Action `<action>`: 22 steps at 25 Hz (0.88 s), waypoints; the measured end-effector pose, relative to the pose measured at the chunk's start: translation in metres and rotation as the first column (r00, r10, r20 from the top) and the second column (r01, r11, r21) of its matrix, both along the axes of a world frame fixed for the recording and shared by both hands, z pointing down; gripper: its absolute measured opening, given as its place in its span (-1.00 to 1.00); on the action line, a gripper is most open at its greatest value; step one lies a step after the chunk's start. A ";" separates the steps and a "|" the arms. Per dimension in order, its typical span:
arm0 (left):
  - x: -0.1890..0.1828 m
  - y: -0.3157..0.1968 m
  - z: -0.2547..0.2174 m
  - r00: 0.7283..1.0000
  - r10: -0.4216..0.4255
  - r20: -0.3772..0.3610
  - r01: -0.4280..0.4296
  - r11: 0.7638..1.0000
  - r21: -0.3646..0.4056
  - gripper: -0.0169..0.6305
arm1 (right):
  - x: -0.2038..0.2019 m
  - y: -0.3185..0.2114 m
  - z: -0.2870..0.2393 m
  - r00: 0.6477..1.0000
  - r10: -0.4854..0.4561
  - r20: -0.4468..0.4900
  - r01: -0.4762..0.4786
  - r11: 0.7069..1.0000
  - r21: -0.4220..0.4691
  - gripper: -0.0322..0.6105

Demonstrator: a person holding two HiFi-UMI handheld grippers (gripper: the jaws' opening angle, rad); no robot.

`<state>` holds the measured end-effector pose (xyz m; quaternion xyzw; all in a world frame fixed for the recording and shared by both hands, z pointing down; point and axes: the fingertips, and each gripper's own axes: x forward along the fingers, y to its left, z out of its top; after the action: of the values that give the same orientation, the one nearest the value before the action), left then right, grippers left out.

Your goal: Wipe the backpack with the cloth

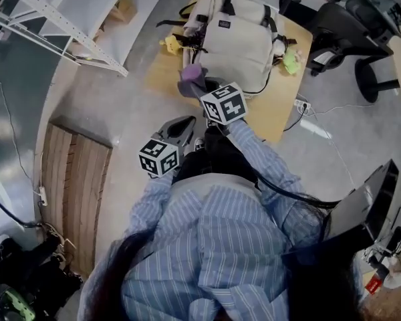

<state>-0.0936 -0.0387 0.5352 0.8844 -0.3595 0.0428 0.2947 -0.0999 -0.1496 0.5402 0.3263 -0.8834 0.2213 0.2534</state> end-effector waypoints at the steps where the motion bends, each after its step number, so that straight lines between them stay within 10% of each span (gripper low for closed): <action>1: -0.003 0.000 0.000 1.000 -0.005 -0.001 0.005 1.000 0.000 -0.93 | 0.003 0.002 0.006 1.000 -0.003 -0.021 0.003 1.000 -0.001 -0.77; 11: -0.004 0.003 0.006 1.000 0.011 -0.008 -0.011 1.000 -0.017 -0.93 | 0.120 0.017 0.041 0.967 0.244 -0.069 -0.250 0.965 -0.084 -0.77; 22: 0.032 0.003 0.007 0.990 0.139 -0.014 -0.139 0.990 -0.013 -0.93 | 0.258 0.048 0.042 0.820 0.567 -0.076 -0.572 0.814 -0.104 -0.77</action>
<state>-0.0612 -0.0360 0.5424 0.9056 -0.2946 0.0600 0.2993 0.1583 -0.1015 0.5824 0.5640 -0.7246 0.3336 0.2134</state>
